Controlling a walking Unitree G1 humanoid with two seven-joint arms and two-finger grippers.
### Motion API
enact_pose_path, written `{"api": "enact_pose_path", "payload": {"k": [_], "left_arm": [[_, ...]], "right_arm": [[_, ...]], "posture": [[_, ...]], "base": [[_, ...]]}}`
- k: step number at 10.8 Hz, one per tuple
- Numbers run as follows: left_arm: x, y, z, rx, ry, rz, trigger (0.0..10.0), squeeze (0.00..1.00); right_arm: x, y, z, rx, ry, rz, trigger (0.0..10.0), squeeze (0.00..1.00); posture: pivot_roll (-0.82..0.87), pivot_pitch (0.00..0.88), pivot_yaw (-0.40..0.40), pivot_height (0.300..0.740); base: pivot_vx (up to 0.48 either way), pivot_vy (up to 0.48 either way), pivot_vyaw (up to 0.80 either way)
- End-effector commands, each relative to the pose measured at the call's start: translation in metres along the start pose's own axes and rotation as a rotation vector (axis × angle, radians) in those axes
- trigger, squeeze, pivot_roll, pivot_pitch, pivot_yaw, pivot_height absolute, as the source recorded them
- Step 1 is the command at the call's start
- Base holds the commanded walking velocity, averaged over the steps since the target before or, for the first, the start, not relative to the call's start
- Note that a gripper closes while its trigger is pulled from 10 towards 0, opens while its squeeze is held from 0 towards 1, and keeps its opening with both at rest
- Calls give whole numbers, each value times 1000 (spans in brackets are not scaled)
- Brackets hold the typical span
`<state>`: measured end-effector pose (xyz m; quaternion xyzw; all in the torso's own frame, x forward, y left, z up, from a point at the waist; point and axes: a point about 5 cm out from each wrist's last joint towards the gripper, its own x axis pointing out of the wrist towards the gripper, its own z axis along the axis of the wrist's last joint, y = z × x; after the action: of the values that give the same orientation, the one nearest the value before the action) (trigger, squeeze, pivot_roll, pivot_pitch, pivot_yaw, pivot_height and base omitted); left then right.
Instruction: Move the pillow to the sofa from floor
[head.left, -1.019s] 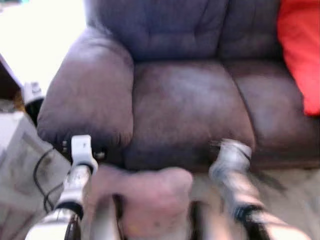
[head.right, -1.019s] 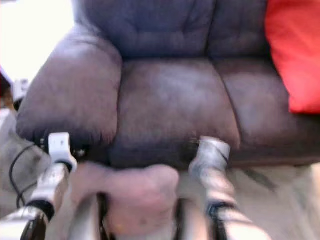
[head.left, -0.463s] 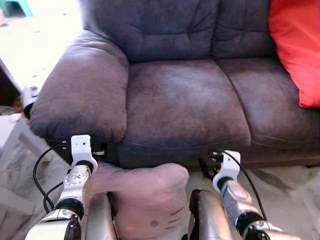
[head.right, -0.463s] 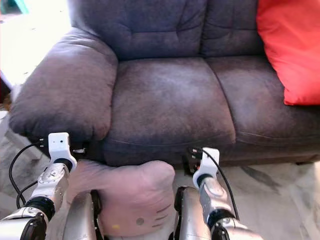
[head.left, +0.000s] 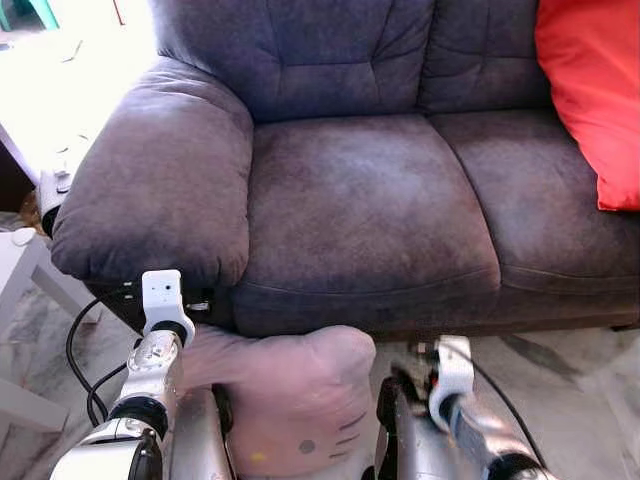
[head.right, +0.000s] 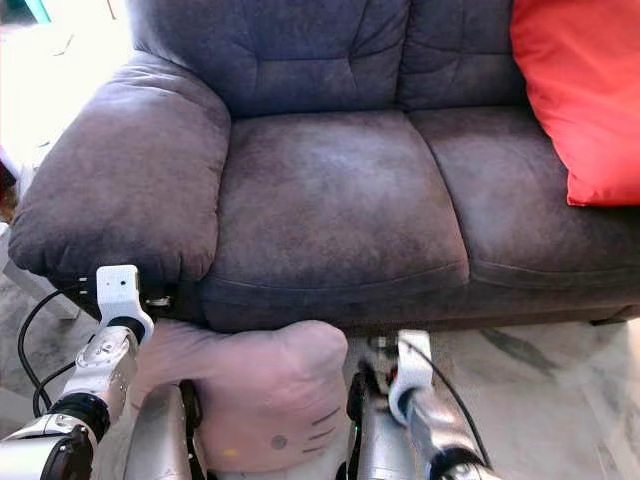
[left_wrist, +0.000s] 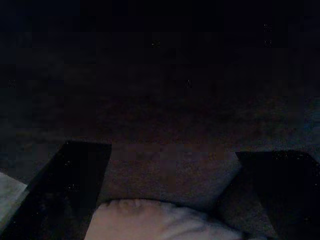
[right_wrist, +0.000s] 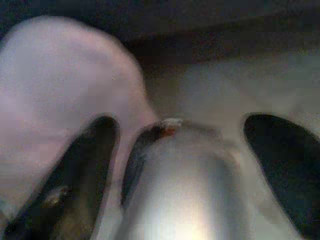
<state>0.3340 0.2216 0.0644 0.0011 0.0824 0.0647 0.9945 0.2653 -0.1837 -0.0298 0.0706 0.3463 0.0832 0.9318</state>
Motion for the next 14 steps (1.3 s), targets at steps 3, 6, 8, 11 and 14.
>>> {"api": "enact_pose_path", "payload": {"k": [3, 6, 8, 11, 14], "left_arm": [[-1, 0, -4, 2, 11, 6, 10000, 0], [-4, 3, -7, 2, 9, 16, 10000, 0], [-7, 5, -9, 5, 7, 20, 10000, 0], [-9, 9, -7, 7, -28, 20, 10000, 0], [-12, 12, -6, 9, -35, 7, 10000, 0]], "right_arm": [[3, 7, 25, -62, -92, 89, 10000, 1000], [7, 16, 45, -121, -126, 121, 10000, 1000], [9, 20, 47, -134, -128, 124, 10000, 0], [11, 28, 61, -118, -184, 155, 10000, 0], [14, 44, 62, -137, -190, 227, 10000, 0]], "posture": [[73, 127, -55, 493], [86, 141, -64, 493], [100, 163, -70, 493], [121, 203, -81, 493], [152, 248, -88, 493]], "base": [[0, 0, 0], [0, 0, 0], [0, 0, 0], [0, 0, 0], [0, 0, 0]]}}
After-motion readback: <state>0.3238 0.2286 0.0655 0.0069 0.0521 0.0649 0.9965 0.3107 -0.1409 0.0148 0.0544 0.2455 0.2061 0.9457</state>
